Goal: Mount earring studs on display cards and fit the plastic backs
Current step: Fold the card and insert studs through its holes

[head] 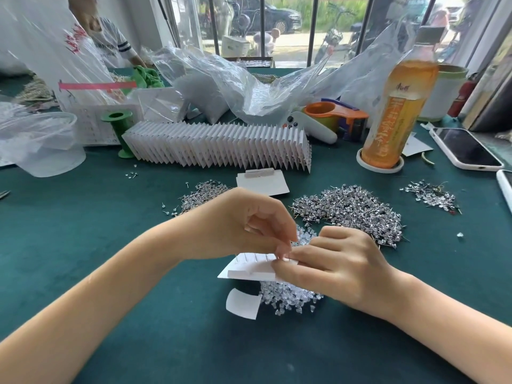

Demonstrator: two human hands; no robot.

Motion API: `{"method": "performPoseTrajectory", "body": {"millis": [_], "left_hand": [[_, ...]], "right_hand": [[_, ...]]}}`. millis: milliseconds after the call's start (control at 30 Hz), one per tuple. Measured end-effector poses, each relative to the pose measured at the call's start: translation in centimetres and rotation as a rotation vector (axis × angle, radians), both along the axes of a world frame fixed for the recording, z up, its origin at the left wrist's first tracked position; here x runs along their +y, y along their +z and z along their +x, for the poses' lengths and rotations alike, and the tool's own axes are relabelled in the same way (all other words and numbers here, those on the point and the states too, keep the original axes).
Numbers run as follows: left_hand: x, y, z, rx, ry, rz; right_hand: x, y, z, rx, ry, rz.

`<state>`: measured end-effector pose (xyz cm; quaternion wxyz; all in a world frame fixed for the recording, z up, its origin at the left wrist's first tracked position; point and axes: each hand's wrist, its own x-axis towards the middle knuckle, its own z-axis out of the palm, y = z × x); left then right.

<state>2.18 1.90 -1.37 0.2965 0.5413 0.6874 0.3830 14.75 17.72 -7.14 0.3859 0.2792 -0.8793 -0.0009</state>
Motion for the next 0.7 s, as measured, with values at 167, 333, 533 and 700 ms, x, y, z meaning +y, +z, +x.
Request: {"method": "performPoseTrajectory", "body": {"millis": [167,333,533,700], "left_hand": [[0.10,0.01,0.15,0.001,0.009,-0.012],[0.09,0.02,0.35,0.028,-0.008,-0.024],[0.23,0.20,0.55,0.048,-0.022,-0.037],[0.27,0.40,0.58,0.078,-0.036,-0.051]], "right_hand": [[-0.02,-0.05,-0.02,0.000,-0.008,0.011],[-0.23,-0.02,0.01,-0.002,-0.017,0.021],[-0.30,0.10,0.08,0.028,-0.022,0.027],[-0.32,0.26,0.12,0.032,-0.029,0.025]]}}
